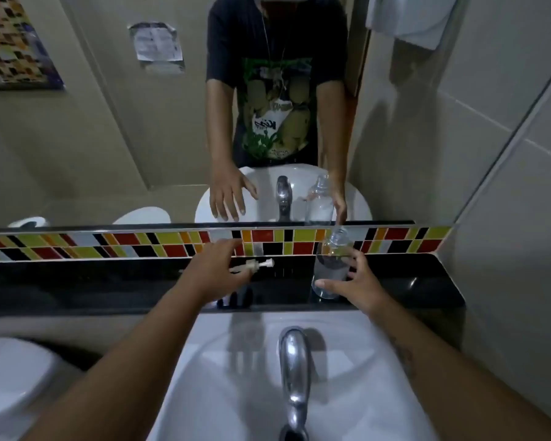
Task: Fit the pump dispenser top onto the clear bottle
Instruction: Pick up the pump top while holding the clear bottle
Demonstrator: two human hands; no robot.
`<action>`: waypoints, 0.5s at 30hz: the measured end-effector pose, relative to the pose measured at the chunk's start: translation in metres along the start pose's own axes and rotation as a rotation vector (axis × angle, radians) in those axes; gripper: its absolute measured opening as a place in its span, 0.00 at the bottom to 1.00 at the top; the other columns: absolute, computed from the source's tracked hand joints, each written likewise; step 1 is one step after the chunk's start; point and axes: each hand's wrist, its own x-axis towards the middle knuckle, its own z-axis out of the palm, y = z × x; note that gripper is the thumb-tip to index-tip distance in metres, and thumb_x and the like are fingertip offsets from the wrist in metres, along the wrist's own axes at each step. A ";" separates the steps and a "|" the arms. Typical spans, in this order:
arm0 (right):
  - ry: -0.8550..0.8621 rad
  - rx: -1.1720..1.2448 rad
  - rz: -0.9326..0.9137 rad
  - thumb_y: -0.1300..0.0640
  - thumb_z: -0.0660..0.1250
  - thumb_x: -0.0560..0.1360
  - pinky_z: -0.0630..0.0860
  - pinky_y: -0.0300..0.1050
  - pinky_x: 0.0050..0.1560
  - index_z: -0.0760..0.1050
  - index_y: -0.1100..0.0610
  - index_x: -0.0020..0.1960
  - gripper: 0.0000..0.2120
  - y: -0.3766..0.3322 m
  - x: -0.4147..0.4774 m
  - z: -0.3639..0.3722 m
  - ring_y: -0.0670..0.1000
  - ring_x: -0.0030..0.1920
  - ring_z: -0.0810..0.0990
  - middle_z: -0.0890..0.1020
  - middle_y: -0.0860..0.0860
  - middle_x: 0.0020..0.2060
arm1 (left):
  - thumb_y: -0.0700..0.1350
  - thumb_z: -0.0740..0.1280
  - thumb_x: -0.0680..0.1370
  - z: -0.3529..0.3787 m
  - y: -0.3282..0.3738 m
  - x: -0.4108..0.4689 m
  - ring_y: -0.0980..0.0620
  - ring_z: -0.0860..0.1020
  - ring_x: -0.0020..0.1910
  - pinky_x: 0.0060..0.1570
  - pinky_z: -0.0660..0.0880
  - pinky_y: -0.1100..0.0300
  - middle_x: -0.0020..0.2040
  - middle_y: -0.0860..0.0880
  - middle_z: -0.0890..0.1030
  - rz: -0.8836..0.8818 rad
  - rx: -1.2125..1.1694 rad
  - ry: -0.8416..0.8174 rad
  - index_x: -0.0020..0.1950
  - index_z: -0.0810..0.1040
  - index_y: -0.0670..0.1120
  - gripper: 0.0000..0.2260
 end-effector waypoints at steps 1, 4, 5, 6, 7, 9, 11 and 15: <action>0.007 0.019 -0.008 0.58 0.82 0.64 0.71 0.48 0.64 0.59 0.49 0.74 0.47 0.001 0.001 0.004 0.51 0.67 0.70 0.70 0.44 0.65 | 0.59 0.69 0.79 0.006 -0.002 0.005 0.44 0.68 0.77 0.74 0.69 0.46 0.79 0.44 0.71 -0.002 0.035 -0.024 0.81 0.63 0.47 0.35; 0.026 0.058 -0.053 0.61 0.81 0.66 0.73 0.29 0.45 0.66 0.50 0.67 0.36 0.012 0.012 0.012 0.42 0.54 0.75 0.75 0.40 0.54 | 0.58 0.69 0.79 0.026 -0.008 0.018 0.43 0.67 0.78 0.74 0.67 0.47 0.80 0.46 0.69 -0.025 0.131 -0.077 0.82 0.62 0.48 0.35; 0.044 0.073 -0.061 0.62 0.81 0.66 0.74 0.27 0.41 0.67 0.50 0.65 0.34 0.016 0.017 0.015 0.40 0.52 0.76 0.75 0.40 0.53 | 0.58 0.69 0.79 0.033 -0.010 0.025 0.43 0.68 0.77 0.74 0.68 0.47 0.79 0.46 0.70 -0.028 0.158 -0.081 0.81 0.63 0.48 0.34; 0.070 0.081 -0.066 0.62 0.80 0.66 0.74 0.27 0.40 0.68 0.50 0.63 0.32 0.018 0.020 0.018 0.40 0.51 0.76 0.76 0.39 0.52 | 0.58 0.69 0.79 0.040 -0.011 0.029 0.43 0.69 0.76 0.73 0.69 0.47 0.79 0.47 0.70 -0.020 0.177 -0.080 0.80 0.63 0.48 0.33; 0.100 0.095 -0.073 0.62 0.81 0.66 0.74 0.28 0.41 0.69 0.49 0.61 0.30 0.019 0.021 0.020 0.40 0.50 0.77 0.76 0.40 0.51 | 0.58 0.69 0.79 0.045 -0.011 0.031 0.43 0.70 0.75 0.72 0.69 0.47 0.78 0.47 0.71 -0.007 0.190 -0.071 0.80 0.64 0.48 0.33; 0.139 0.109 -0.072 0.61 0.81 0.65 0.74 0.34 0.48 0.70 0.49 0.61 0.30 0.025 0.026 0.024 0.44 0.53 0.78 0.78 0.43 0.53 | 0.57 0.69 0.79 0.054 -0.010 0.037 0.43 0.70 0.74 0.71 0.70 0.47 0.77 0.48 0.73 0.009 0.208 -0.059 0.79 0.65 0.49 0.31; 0.166 0.119 -0.076 0.61 0.82 0.64 0.75 0.39 0.53 0.71 0.52 0.64 0.33 0.031 0.029 0.026 0.49 0.58 0.78 0.79 0.48 0.58 | 0.56 0.68 0.79 0.063 -0.009 0.041 0.43 0.70 0.73 0.71 0.70 0.47 0.76 0.48 0.73 0.015 0.232 -0.052 0.79 0.66 0.50 0.30; 0.165 0.133 -0.087 0.61 0.83 0.63 0.75 0.35 0.50 0.70 0.52 0.66 0.37 0.038 0.029 0.029 0.48 0.59 0.78 0.78 0.49 0.61 | 0.54 0.66 0.81 0.072 -0.010 0.048 0.43 0.70 0.73 0.70 0.70 0.48 0.76 0.48 0.74 0.013 0.287 -0.059 0.78 0.66 0.49 0.26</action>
